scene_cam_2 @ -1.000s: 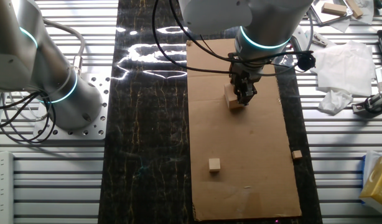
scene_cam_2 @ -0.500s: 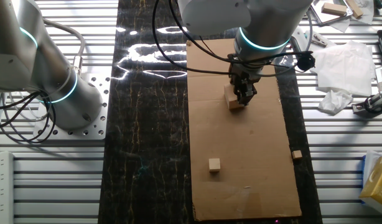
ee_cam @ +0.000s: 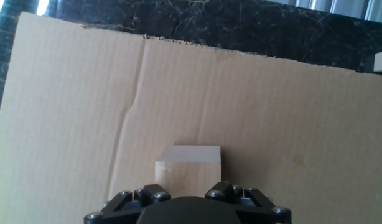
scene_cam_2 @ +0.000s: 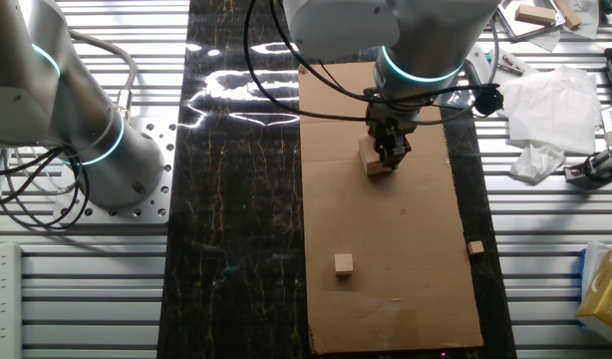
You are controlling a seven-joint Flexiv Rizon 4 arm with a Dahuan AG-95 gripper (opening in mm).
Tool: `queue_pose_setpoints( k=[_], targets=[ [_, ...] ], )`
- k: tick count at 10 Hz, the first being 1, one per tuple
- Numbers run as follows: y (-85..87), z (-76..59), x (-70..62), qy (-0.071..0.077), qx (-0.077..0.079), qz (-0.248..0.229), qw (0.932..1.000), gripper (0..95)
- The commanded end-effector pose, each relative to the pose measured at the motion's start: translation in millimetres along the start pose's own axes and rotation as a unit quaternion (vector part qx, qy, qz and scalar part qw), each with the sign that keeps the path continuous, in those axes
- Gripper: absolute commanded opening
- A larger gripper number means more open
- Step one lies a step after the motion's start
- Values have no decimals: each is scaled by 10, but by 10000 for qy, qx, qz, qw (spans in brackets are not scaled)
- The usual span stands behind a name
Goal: Grab the block and place it at the designated location
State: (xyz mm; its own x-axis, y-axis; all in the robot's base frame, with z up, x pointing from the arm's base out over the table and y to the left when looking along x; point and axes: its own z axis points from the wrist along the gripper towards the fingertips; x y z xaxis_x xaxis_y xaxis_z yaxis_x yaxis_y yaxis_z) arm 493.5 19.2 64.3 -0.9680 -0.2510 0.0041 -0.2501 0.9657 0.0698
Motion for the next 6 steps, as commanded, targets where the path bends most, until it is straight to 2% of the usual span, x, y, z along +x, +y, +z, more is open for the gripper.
queue_pose_setpoints(
  k=[1,5,6],
  targets=[
    [3,9,-1,-7,-20,7,10000,380],
    [3,12,-1,-20,-69,-4,10000,380],
    [3,12,-1,-24,-74,-3,10000,570]
  ],
)
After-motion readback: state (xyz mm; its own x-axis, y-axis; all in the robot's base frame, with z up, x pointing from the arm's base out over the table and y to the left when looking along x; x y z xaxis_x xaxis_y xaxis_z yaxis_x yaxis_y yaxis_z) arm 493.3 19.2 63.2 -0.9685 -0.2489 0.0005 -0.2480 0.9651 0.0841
